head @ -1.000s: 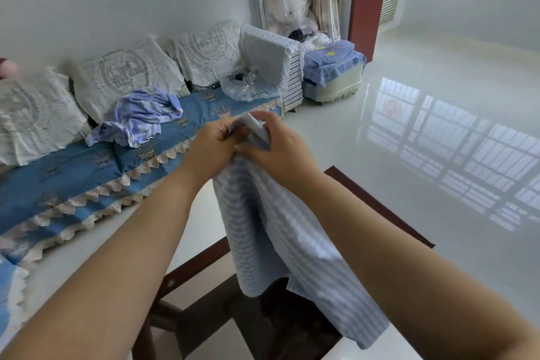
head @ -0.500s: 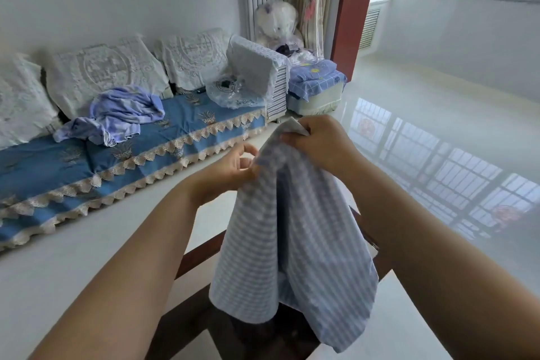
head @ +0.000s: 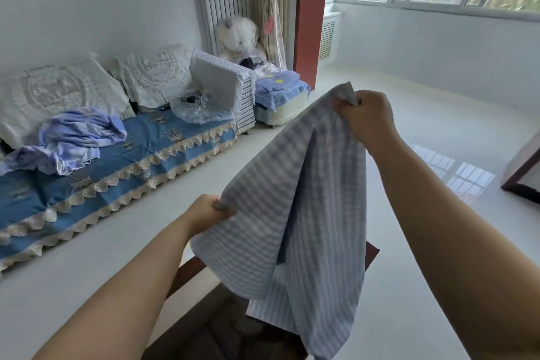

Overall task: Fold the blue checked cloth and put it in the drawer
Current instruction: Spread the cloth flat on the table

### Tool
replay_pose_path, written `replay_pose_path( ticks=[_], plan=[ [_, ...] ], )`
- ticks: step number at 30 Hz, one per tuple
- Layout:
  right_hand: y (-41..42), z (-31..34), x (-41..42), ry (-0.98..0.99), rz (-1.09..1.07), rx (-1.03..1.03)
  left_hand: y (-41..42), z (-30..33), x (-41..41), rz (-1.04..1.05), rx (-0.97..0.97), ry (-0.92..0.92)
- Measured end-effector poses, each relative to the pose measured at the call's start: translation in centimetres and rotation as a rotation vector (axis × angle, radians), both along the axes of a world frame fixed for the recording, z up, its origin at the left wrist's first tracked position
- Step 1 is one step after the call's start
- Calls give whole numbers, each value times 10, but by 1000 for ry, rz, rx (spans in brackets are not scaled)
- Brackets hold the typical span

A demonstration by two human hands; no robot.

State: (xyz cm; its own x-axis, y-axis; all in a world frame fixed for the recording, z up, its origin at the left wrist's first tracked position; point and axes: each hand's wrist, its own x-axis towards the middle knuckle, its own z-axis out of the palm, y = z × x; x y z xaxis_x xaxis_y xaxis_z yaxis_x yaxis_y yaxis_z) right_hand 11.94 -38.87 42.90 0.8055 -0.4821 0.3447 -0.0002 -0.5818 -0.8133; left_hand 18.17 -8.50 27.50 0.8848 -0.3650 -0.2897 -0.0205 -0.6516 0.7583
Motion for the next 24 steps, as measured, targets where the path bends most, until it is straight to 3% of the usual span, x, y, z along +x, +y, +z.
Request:
replay_pose_path(
  ticks=[7,11,18,24],
  plan=[
    [-86,-30,30,55,-129,226,-37,67,85,-223,397,-158],
    [-143,-51,58,120,-191,266,-99,58,133,-163,571,-412],
    [-270,-73,125,150,-315,488,-245,62,220,-21,667,-615],
    [-351,-33,162,-64,-414,588,-352,103,274,157,420,-808]
  ],
)
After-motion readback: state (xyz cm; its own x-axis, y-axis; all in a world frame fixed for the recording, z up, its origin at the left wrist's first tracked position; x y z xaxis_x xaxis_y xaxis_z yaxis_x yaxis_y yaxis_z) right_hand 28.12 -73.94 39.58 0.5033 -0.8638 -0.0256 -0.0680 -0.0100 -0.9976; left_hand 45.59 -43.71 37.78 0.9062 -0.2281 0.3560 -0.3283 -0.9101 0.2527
